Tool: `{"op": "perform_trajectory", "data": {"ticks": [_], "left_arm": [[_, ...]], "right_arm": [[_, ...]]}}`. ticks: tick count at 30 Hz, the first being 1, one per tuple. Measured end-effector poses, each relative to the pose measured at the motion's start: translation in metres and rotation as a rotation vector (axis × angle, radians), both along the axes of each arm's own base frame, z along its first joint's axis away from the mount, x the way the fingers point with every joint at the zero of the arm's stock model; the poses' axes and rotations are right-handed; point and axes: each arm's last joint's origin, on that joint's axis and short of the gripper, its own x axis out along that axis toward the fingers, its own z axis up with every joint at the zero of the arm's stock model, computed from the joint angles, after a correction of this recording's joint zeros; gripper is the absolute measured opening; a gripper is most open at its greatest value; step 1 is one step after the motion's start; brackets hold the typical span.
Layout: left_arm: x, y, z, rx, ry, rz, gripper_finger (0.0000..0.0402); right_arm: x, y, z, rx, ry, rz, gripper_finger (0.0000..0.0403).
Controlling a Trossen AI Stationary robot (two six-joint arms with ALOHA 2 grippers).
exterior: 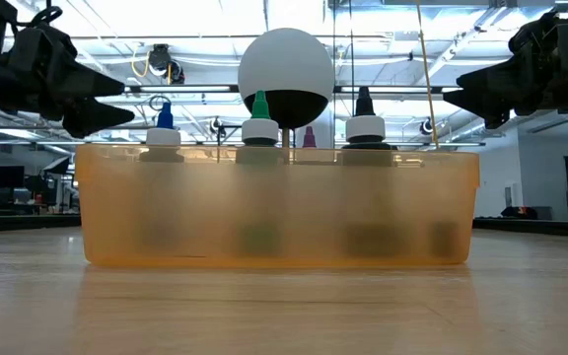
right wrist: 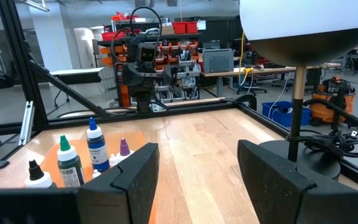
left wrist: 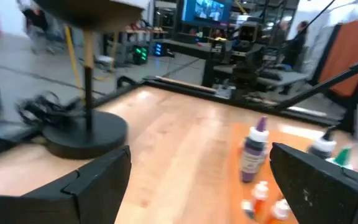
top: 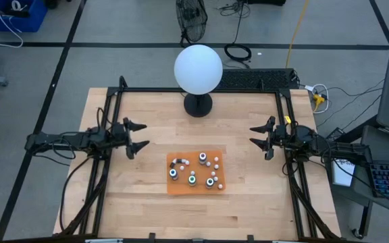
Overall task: Pick & Place food coloring
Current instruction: Return to Home Position
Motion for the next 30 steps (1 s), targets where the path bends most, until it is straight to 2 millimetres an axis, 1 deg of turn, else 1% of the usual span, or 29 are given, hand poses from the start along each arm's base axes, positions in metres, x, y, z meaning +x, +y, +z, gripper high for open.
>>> {"op": "perform_trajectory", "data": {"ticks": [2, 4, 11, 17, 21, 24, 30], "left_arm": [[0.0, -0.001, 0.0, -0.041, -0.008, -0.029, 0.0379], [0.0, -0.001, 0.001, -0.04, -0.017, -0.047, 0.0379], [0.001, -0.004, 0.008, 0.03, -0.083, -0.149, 0.0379], [0.001, -0.003, 0.006, 0.054, -0.059, -0.134, 0.0379], [0.0, 0.0, 0.009, 0.05, -0.078, -0.111, 0.0379], [-0.001, 0.002, 0.014, 0.054, -0.104, -0.117, 0.0379], [-0.006, 0.005, 0.015, 0.053, -0.128, -0.164, 0.0379]], "right_arm": [[0.0, 0.0, 0.0, 0.0, 0.0, 0.0, 0.0208], [0.0, 0.0, 0.0, 0.0, 0.0, 0.0, 0.0208], [0.0, 0.0, 0.0, 0.0, 0.0, 0.0, 0.0208], [0.0, 0.0, 0.0, 0.0, 0.0, 0.0, 0.0208], [0.0, 0.0, 0.0, 0.0, 0.0, 0.0, 0.0208], [0.0, 0.0, 0.0, 0.0, 0.0, 0.0, 0.0208], [0.0, 0.0, 0.0, 0.0, 0.0, 0.0, 0.0208]]}}
